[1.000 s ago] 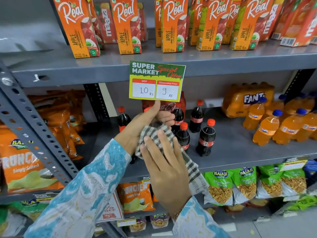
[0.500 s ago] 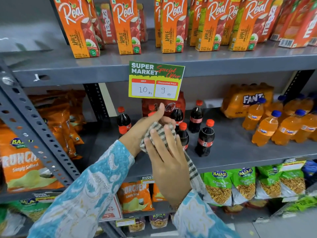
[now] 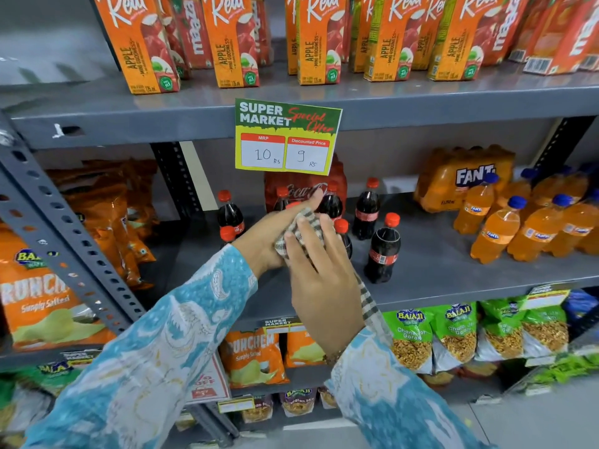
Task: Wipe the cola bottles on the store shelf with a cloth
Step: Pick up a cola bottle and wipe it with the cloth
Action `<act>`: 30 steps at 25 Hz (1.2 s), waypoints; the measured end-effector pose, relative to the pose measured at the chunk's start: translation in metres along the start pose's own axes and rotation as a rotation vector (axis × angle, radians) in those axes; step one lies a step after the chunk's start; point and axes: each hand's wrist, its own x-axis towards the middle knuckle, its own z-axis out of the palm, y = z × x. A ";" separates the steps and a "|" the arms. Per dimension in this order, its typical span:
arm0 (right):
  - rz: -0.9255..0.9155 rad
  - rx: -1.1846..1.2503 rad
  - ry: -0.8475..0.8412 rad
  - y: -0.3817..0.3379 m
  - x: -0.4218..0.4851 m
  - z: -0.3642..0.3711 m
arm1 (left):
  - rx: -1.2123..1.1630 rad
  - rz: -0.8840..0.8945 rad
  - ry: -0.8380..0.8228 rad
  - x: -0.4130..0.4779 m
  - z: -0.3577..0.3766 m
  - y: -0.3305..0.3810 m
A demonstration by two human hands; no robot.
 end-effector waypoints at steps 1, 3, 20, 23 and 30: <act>0.012 -0.009 -0.017 -0.001 0.004 0.002 | 0.011 -0.002 -0.006 0.001 -0.001 0.003; 0.029 -0.029 -0.043 -0.003 -0.001 0.003 | 0.049 0.008 0.030 0.000 0.000 0.003; -0.151 -0.013 -0.087 0.012 -0.062 -0.025 | 0.113 0.162 0.300 0.001 0.009 -0.005; -0.090 -0.003 0.016 -0.002 -0.031 -0.023 | 0.047 0.120 0.179 -0.004 0.008 -0.007; -0.072 -0.135 -0.032 -0.010 -0.028 -0.015 | 0.007 0.167 0.119 -0.008 0.011 -0.008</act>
